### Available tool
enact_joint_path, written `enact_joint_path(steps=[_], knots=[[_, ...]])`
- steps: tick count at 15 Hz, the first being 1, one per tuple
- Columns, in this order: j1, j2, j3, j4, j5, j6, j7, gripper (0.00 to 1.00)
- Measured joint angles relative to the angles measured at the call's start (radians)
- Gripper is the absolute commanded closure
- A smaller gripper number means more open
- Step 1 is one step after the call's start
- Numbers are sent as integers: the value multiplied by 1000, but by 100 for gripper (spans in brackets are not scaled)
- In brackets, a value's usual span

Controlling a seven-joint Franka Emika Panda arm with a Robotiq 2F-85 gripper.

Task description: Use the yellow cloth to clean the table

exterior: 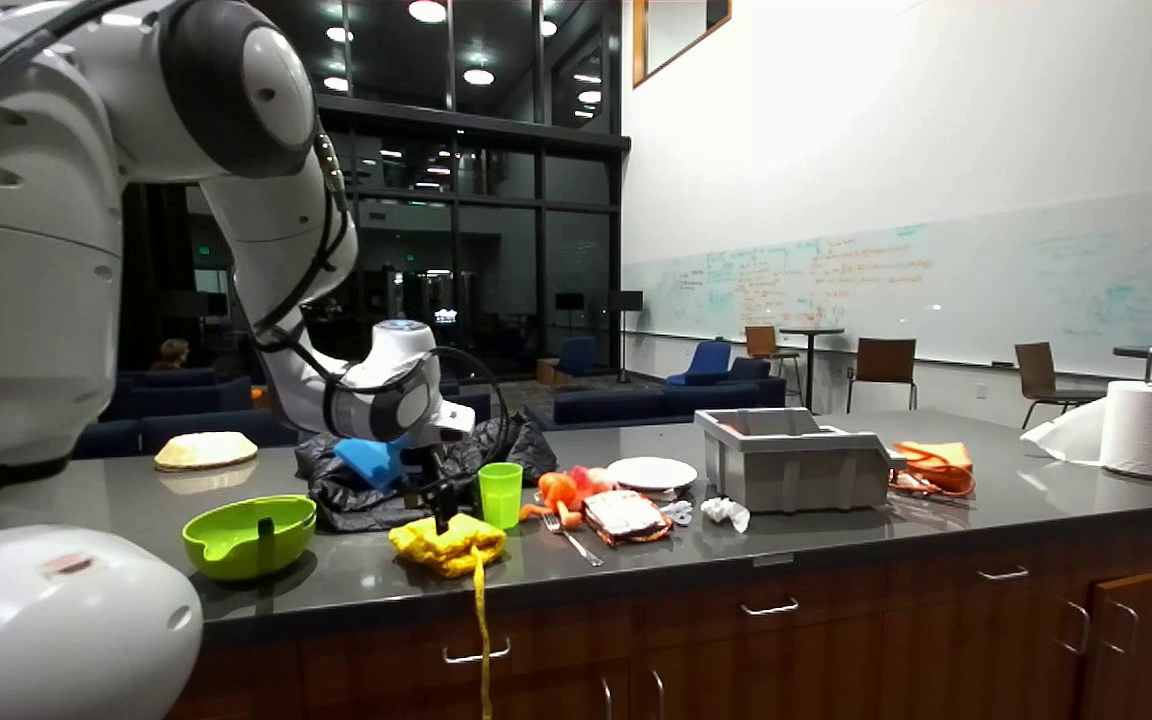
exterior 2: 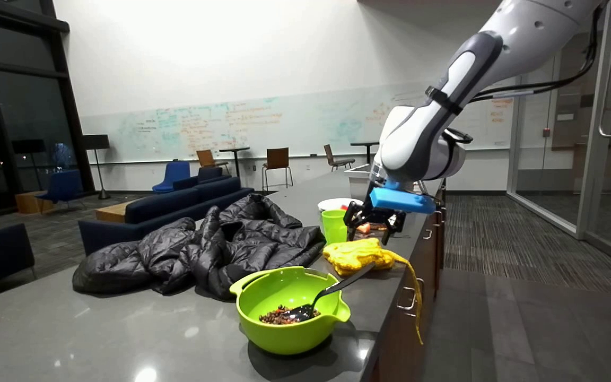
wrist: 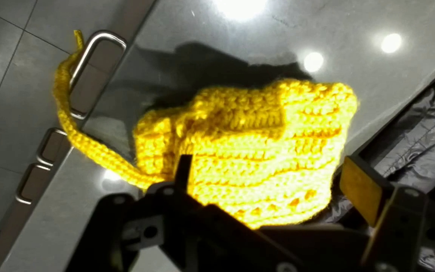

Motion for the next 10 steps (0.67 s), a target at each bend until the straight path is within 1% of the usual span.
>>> enact_joint_path(steps=[3,5,10], knots=[[1,19,-3,20,33,0,-35,0],[2,33,-12,28,36,-1,-40,0],[6,74,-71,46,14,-16,-42,0]])
